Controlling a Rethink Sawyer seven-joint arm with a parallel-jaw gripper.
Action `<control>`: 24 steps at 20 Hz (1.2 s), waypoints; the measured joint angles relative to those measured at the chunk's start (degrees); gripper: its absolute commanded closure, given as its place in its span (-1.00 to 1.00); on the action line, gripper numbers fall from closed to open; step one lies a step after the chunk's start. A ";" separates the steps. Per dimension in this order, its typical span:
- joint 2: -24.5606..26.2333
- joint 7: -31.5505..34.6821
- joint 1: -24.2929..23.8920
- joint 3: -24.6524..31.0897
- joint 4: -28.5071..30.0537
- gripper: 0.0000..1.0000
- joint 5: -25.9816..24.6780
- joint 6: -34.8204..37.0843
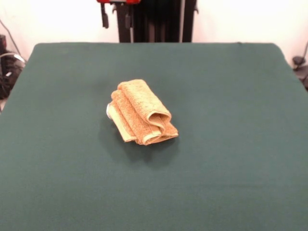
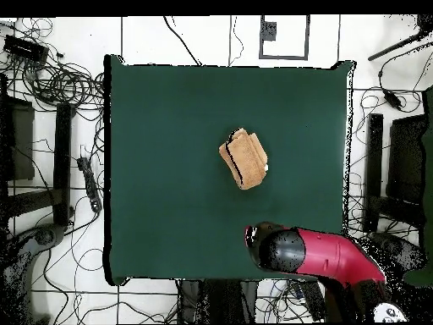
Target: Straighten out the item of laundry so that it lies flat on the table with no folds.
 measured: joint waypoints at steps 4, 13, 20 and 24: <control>0.70 0.00 0.45 1.96 -2.30 -1.00 -0.02 3.16; 4.42 0.00 1.66 5.16 -9.74 -1.00 -0.05 4.62; 9.77 0.00 4.31 6.11 -16.87 -1.00 -0.06 5.36; 11.41 0.00 5.29 6.11 -19.07 -1.00 -0.07 6.48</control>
